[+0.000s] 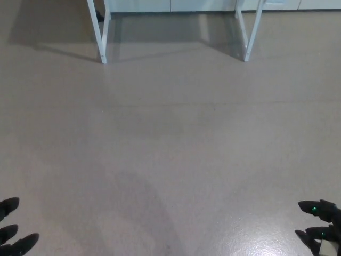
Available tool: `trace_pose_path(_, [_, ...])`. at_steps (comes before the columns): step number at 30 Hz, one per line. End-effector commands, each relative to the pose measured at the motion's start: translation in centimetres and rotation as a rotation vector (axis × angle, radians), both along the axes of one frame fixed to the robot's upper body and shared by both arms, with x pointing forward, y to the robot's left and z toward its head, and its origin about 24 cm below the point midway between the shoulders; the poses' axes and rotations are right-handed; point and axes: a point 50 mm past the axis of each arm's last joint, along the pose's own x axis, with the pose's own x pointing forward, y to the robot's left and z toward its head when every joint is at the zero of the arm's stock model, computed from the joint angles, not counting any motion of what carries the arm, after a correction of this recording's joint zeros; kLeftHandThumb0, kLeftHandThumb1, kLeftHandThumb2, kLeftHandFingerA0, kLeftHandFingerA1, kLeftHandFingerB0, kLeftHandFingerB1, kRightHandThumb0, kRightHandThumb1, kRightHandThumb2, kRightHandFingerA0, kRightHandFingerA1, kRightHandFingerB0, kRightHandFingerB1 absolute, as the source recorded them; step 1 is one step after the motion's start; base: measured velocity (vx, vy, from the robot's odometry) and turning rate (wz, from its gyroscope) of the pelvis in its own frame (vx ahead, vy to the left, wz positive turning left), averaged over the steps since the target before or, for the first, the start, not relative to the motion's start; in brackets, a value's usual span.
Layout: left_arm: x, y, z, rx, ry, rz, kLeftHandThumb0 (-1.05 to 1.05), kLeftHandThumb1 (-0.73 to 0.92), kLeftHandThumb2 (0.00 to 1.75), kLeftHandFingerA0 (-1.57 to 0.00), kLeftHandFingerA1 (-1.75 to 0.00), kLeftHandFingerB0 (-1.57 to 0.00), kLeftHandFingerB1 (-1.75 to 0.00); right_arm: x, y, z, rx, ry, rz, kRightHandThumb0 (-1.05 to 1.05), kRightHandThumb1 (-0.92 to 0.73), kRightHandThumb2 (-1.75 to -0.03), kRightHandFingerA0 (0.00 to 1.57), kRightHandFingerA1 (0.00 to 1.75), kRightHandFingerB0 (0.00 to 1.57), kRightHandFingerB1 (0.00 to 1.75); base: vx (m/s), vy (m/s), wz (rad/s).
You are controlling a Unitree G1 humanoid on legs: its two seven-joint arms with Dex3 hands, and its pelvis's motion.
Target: The robot walk towards a table in front and pick up a black pencil case on the left hand side and put the pencil case into a small container on the right hand side
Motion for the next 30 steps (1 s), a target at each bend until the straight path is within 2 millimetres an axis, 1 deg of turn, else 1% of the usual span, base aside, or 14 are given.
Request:
trace_pose_path(1, [-0.6,0.5,0.2,-0.015,-0.023,-0.012,-0.17,0.54,0.56,-0.22,-0.34,-0.17,-0.3,-0.8,-0.6,-0.2,-0.025,-0.012,0.009,-0.39,-0.58,-0.57,0.5,0.37,0.35,0.34,0.0,0.0,0.0])
trace_pose_path(3, [-0.6,0.5,0.1,-0.016,-0.024,-0.013,-0.17,0.54,0.56,-0.22,-0.34,-0.17,-0.3,-0.8,-0.6,-0.2,-0.025,-0.013,0.01,-0.39,-0.58,-0.57,0.5,0.37,0.35,0.34,0.0,0.0,0.0])
trace_pose_path(4, [-2.4,0.4,-0.7,-0.009,0.014,-0.024,-0.17,0.54,0.56,-0.22,-0.34,-0.17,-0.3,-2.8,-0.8,-1.1,-0.03,0.023,0.014,-0.38,-0.58,-0.57,0.5,0.37,0.35,0.34,0.0,0.0,0.0])
trace_pose_path(5, [-3.5,0.4,-1.1,-0.005,0.042,-0.031,-0.18,0.55,0.57,-0.21,-0.33,-0.16,-0.3,-4.0,-0.9,-1.6,-0.031,0.044,0.018,-0.39,-0.58,-0.57,0.5,0.37,0.35,0.34,0.0,0.0,0.0])
trace_pose_path(7, [-4.0,0.4,-1.3,-0.003,0.058,-0.035,-0.18,0.55,0.57,-0.21,-0.33,-0.16,-0.3,-4.6,-0.8,-1.9,-0.029,0.049,0.022,-0.39,-0.58,-0.57,0.5,0.37,0.35,0.34,0.0,0.0,0.0])
trace_pose_path(9, [-5.5,0.5,-1.9,-0.006,0.101,-0.027,-0.13,0.56,0.56,-0.21,-0.33,-0.16,-0.29,-6.6,-0.8,-2.8,-0.014,0.095,0.01,-0.4,-0.58,-0.57,0.51,0.37,0.35,0.34,0.0,0.0,0.0])
trace_pose_path(10, [-5.6,0.4,-2.0,-0.005,0.103,-0.028,-0.13,0.56,0.56,-0.21,-0.33,-0.16,-0.29,-6.7,-0.8,-2.8,-0.015,0.097,0.009,-0.4,-0.58,-0.57,0.51,0.37,0.35,0.34,0.0,0.0,0.0])
trace_pose_path(12, [-6.3,0.4,-2.3,0.01,0.134,-0.038,-0.13,0.57,0.57,-0.21,-0.32,-0.16,-0.29,-7.8,-0.9,-3.3,-0.017,0.12,0.001,-0.39,-0.58,-0.57,0.51,0.38,0.36,0.34,0.02,0.003,0.05])
trace_pose_path(16, [-6.4,0.3,-2.4,0.004,0.141,-0.037,-0.13,0.58,0.57,-0.21,-0.32,-0.16,-0.29,-8.1,-0.9,-3.5,-0.02,0.13,-0.011,-0.39,-0.57,-0.57,0.51,0.37,0.36,0.34,0.04,-0.009,0.29])
trace_pose_path(21, [-6.5,0.2,-2.6,-0.002,0.15,-0.035,-0.12,0.57,0.57,-0.2,-0.32,-0.16,-0.29,-8.6,-1.0,-3.7,-0.008,0.145,-0.032,-0.36,-0.58,-0.58,0.5,0.37,0.36,0.34,0.02,0.022,-0.04])
trace_pose_path(22, [-6.5,0.2,-2.6,0.01,0.153,-0.045,-0.17,0.56,0.58,-0.22,-0.33,-0.17,-0.3,-8.6,-1.1,-3.7,-0.01,0.143,-0.029,-0.37,-0.59,-0.58,0.5,0.37,0.35,0.34,0.0,0.151,-0.08])
trace_pose_path(24, [-6.7,0.1,-2.7,0.03,0.167,-0.067,-0.17,0.57,0.59,-0.21,-0.33,-0.16,-0.3,-9.0,-1.2,-3.8,-0.016,0.15,-0.023,-0.37,-0.59,-0.58,0.5,0.37,0.35,0.34,0.12,0.217,-0.23])
trace_pose_path(27, [-6.8,0.1,-2.7,0.041,0.17,-0.074,-0.19,0.55,0.59,-0.22,-0.34,-0.16,-0.31,-9.2,-1.1,-3.8,-0.024,0.152,-0.015,-0.38,-0.59,-0.58,0.5,0.37,0.35,0.34,0.25,0.464,-0.13])
trace_pose_path(30, [-6.7,0.1,-2.6,0.058,0.166,-0.08,-0.19,0.54,0.59,-0.23,-0.35,-0.17,-0.32,-9.2,-1.1,-3.9,-0.02,0.152,-0.021,-0.37,-0.58,-0.58,0.5,0.37,0.36,0.34,0.21,0.17,0.05])
